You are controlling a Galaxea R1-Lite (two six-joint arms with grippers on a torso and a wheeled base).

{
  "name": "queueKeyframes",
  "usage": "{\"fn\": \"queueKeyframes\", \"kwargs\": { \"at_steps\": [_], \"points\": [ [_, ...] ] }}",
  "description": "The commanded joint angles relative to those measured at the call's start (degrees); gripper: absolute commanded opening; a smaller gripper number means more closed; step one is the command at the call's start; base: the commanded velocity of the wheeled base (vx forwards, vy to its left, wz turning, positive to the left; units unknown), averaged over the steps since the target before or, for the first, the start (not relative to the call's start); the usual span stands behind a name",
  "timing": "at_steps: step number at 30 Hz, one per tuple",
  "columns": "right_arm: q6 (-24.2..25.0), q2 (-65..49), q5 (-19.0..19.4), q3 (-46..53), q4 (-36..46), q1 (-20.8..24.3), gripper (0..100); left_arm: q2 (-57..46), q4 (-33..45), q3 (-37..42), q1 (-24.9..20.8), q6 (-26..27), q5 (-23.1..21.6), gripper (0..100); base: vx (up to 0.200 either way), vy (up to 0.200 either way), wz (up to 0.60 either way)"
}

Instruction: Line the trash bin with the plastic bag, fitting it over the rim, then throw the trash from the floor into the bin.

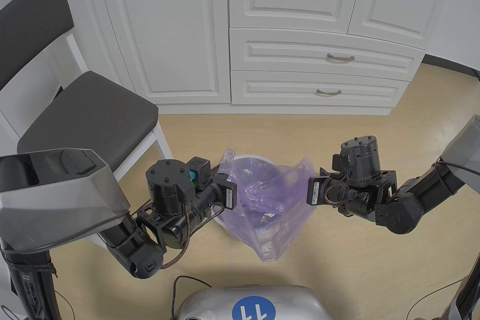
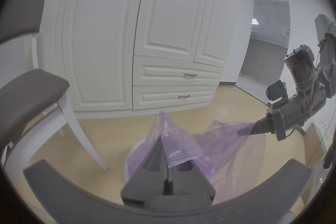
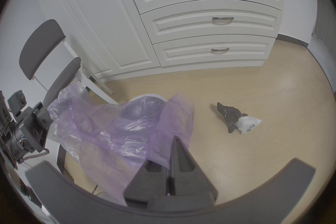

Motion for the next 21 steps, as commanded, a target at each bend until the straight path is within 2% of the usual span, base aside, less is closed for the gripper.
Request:
{"fn": "queueKeyframes", "kwargs": {
  "at_steps": [1,6,7,13,21],
  "points": [
    [0.1,2.9,0.2,-1.0,0.0,0.0,0,1.8,3.5,-2.7,0.5,-2.9,0.0,0,0.000,0.000,0.00],
    [0.8,5.2,0.2,-2.2,0.0,0.0,0,2.0,6.5,-4.4,1.4,-5.1,0.0,0,0.000,0.000,0.00],
    [2.7,7.2,0.2,-3.5,0.0,0.4,0,1.9,9.1,-5.3,2.5,-6.1,0.0,0,0.000,0.000,0.00],
    [5.8,8.3,0.2,-5.3,0.0,1.3,0,1.3,12.2,-5.1,3.1,-6.1,0.0,0,0.000,0.000,0.00],
    [11.7,8.4,0.2,-8.3,-0.1,2.7,0,2.0,13.3,-6.5,4.3,-6.5,0.0,0,0.000,0.000,0.00]
  ]
}}
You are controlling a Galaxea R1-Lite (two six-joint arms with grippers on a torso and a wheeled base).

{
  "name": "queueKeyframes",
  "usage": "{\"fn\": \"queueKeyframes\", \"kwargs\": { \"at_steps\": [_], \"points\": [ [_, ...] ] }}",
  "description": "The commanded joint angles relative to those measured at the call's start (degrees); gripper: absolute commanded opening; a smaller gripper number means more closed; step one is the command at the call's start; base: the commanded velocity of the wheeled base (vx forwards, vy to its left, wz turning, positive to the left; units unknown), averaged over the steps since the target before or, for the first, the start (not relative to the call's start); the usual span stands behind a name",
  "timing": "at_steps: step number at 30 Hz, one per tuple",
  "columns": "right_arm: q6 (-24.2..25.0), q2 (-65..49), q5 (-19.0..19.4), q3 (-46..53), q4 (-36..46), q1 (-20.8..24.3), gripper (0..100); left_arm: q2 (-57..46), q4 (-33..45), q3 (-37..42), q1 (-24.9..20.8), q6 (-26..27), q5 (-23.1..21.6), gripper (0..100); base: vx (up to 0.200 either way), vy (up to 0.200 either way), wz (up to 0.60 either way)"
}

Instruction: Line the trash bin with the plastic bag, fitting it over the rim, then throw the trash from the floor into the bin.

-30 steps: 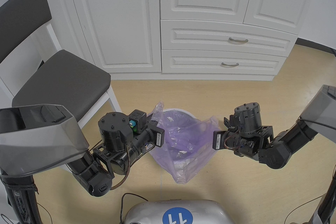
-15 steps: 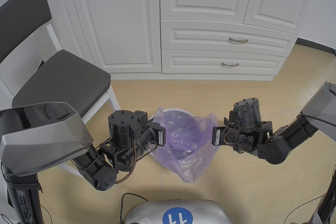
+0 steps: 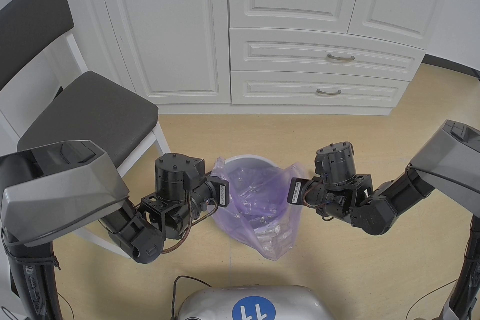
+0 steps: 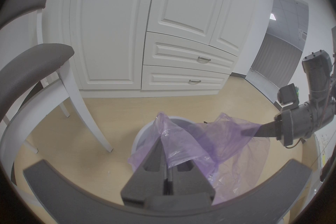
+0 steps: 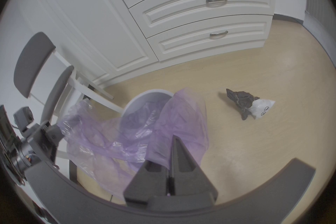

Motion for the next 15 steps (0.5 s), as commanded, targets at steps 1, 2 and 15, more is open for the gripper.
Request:
{"fn": "queueKeyframes", "kwargs": {
  "at_steps": [1,2,15],
  "points": [
    [2.6,0.4,0.0,-2.3,-0.1,0.9,0,0.6,0.2,-1.3,1.5,-0.2,0.1,0,0.000,0.000,0.00],
    [3.6,0.4,0.0,-2.8,-0.3,1.1,0,0.7,0.3,-1.7,2.1,-0.2,0.0,0,0.000,0.000,0.00],
    [14.9,8.8,-0.8,-14.5,0.0,-2.4,0,5.8,6.3,-10.0,8.1,-6.3,0.0,0,0.000,0.000,0.00]
  ]
}}
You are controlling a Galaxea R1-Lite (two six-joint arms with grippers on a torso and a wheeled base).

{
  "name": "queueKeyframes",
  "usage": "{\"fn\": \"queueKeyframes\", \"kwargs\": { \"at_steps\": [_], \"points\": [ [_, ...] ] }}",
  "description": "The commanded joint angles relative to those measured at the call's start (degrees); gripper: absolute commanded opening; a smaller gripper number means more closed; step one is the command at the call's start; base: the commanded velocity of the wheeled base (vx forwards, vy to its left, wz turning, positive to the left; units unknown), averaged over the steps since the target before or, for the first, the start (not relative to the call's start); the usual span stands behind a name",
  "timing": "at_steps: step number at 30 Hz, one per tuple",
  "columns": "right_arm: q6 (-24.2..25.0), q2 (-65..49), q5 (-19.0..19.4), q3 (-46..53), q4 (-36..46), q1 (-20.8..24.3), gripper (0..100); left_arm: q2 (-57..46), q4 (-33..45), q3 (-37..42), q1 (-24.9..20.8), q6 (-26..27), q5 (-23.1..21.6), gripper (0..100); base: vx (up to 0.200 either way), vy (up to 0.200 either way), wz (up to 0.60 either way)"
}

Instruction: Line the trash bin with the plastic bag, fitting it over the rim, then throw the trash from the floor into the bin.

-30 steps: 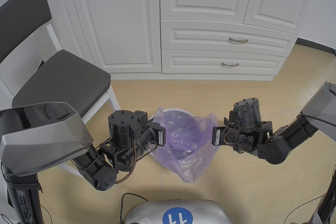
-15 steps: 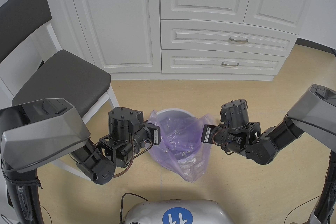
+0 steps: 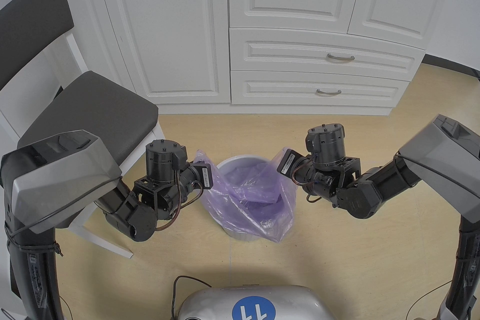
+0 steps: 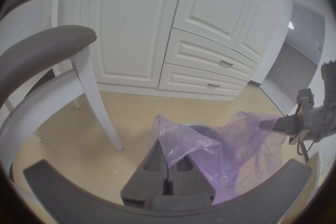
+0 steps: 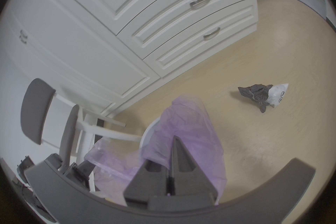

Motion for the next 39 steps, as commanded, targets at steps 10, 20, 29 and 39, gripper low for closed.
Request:
{"fn": "queueKeyframes", "kwargs": {
  "at_steps": [10,20,29,39],
  "points": [
    [3.7,10.2,-4.1,-10.1,0.1,-4.4,0,5.8,4.8,-8.3,4.5,-4.6,0.1,0,0.000,0.000,0.00],
    [3.7,3.3,-2.0,-3.3,3.7,2.0,0,3.3,5.4,-5.3,0.3,-6.2,0.0,0,0.000,0.000,0.00],
    [7.9,7.1,-1.2,1.6,-5.5,12.2,0,3.2,4.8,-4.7,-10.3,-14.6,0.0,0,0.000,0.000,0.00],
    [6.2,16.9,-0.2,-3.4,-15.7,8.0,0,10.1,4.2,-13.3,-8.8,-24.6,0.3,0,0.000,0.000,0.00]
  ]
}}
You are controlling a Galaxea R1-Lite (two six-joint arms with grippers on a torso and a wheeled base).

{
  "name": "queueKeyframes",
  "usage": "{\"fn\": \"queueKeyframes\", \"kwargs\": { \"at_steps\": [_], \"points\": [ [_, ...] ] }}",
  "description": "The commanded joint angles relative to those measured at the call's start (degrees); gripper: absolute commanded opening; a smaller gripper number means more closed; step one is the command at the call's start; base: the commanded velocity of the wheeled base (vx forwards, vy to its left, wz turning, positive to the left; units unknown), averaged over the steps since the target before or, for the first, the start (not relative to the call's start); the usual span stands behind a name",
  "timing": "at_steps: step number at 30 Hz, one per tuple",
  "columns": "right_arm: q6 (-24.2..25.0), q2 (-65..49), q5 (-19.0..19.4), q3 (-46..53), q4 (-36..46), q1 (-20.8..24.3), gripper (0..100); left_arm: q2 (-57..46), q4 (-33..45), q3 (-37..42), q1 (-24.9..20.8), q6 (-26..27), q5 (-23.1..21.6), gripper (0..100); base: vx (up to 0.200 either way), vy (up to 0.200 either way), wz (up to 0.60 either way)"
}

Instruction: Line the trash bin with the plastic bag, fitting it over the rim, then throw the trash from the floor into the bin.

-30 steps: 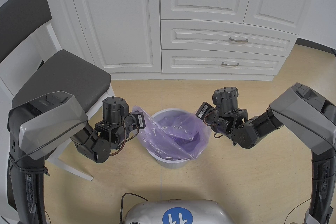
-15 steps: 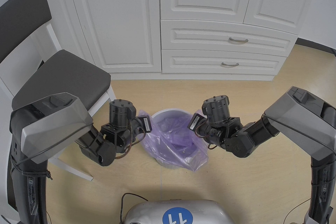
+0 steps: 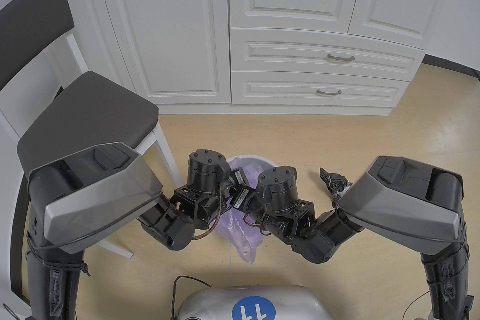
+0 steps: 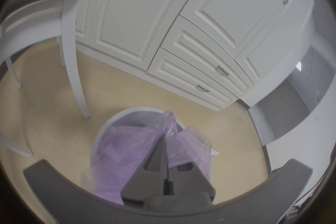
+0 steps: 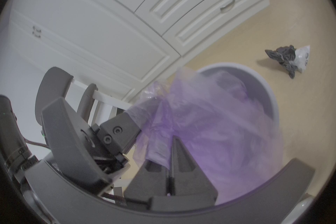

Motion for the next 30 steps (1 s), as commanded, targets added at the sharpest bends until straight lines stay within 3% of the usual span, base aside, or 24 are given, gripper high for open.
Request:
{"fn": "queueKeyframes", "kwargs": {
  "at_steps": [1,7,21,30],
  "points": [
    [-0.3,5.6,0.4,-2.3,-1.9,-3.7,0,4.8,-0.4,-4.5,0.8,-2.8,-0.5,0,0.000,0.000,0.00],
    [-0.5,7.6,0.4,-4.8,-3.8,-8.0,0,6.6,0.4,-7.3,2.9,-7.5,-0.9,0,0.000,0.000,0.00],
    [-1.8,6.6,0.3,-5.4,-3.9,-11.6,0,6.4,0.8,-9.2,3.0,-8.4,-0.4,0,0.000,0.000,0.00],
    [-3.5,6.2,0.1,-6.1,-3.9,-13.7,0,7.9,1.1,-12.5,5.8,-9.3,1.1,0,0.000,0.000,0.00]
  ]
}}
